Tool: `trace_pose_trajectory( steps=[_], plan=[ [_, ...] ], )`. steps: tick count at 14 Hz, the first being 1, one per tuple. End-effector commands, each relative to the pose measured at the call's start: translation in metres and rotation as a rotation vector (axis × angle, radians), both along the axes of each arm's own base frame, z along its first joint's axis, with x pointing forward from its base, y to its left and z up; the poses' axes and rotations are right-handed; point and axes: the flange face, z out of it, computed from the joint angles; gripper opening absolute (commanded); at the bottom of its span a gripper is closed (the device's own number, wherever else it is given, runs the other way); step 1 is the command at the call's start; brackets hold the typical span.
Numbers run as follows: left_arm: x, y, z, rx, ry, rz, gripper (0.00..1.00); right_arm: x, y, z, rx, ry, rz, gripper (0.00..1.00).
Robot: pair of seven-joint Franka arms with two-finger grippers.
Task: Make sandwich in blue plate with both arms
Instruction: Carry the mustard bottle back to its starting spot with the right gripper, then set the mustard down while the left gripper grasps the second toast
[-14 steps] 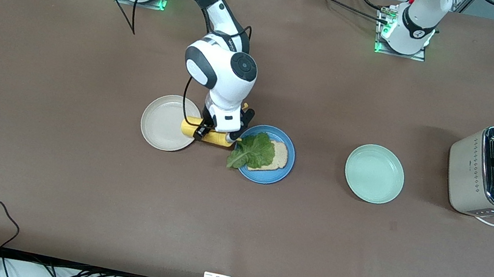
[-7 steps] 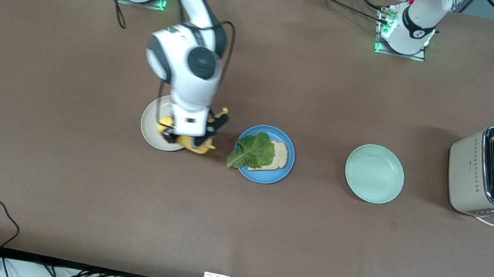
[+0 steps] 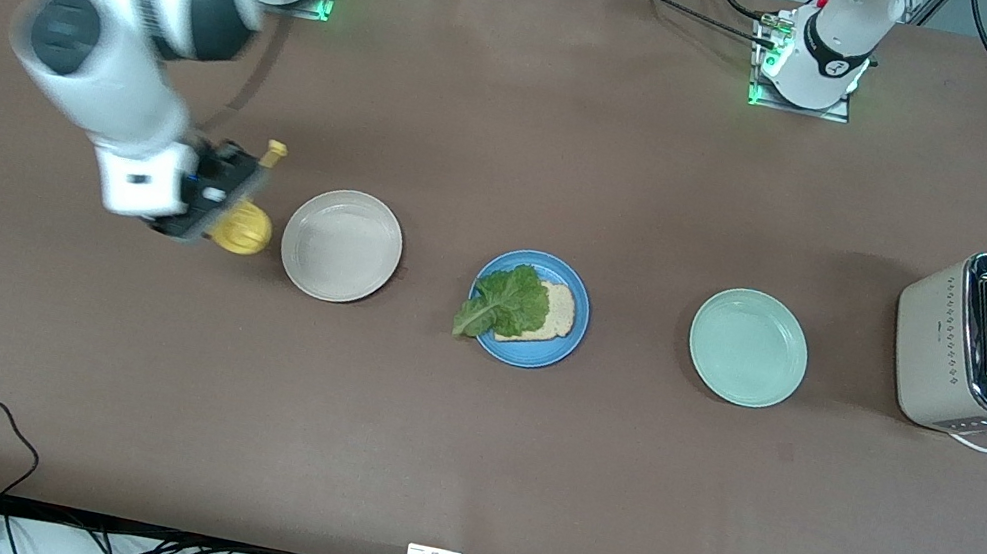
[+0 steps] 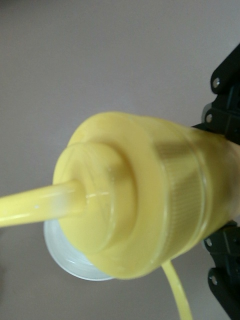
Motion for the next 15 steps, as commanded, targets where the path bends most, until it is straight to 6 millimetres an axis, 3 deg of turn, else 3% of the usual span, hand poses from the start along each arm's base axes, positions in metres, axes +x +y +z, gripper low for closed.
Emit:
trace_pose_trajectory(
  steps=[1, 3, 5, 6, 10, 11, 12, 15],
  plan=[
    [-0.002, 0.013, -0.01, 0.002, 0.03, -0.07, 1.0, -0.016, -0.055, -0.004, 0.08, -0.013, 0.071, 0.0],
    [-0.009, 0.017, -0.02, -0.009, 0.05, -0.061, 0.96, -0.02, -0.104, -0.018, 0.178, -0.014, 0.106, 0.0],
    [-0.013, 0.015, -0.029, -0.019, 0.07, -0.057, 0.69, -0.029, -0.146, -0.048, 0.265, -0.011, 0.097, 0.0],
    [-0.016, 0.016, -0.036, -0.026, 0.086, -0.047, 0.51, -0.029, -0.155, -0.056, 0.288, -0.02, 0.132, 0.0],
    [-0.024, 0.019, -0.048, -0.052, 0.139, -0.033, 0.08, -0.039, -0.221, -0.104, 0.421, -0.06, 0.18, 0.0],
    [-0.023, 0.019, -0.038, -0.048, 0.132, -0.042, 0.01, -0.042, -0.232, -0.122, 0.473, -0.077, 0.192, 0.0],
    [-0.021, 0.02, -0.028, -0.046, 0.124, -0.046, 0.01, -0.044, -0.238, -0.137, 0.513, -0.091, 0.201, 0.0],
    [-0.012, 0.022, 0.049, -0.021, 0.075, -0.047, 0.01, -0.046, -0.249, -0.171, 0.602, -0.119, 0.217, 0.0]
  ],
)
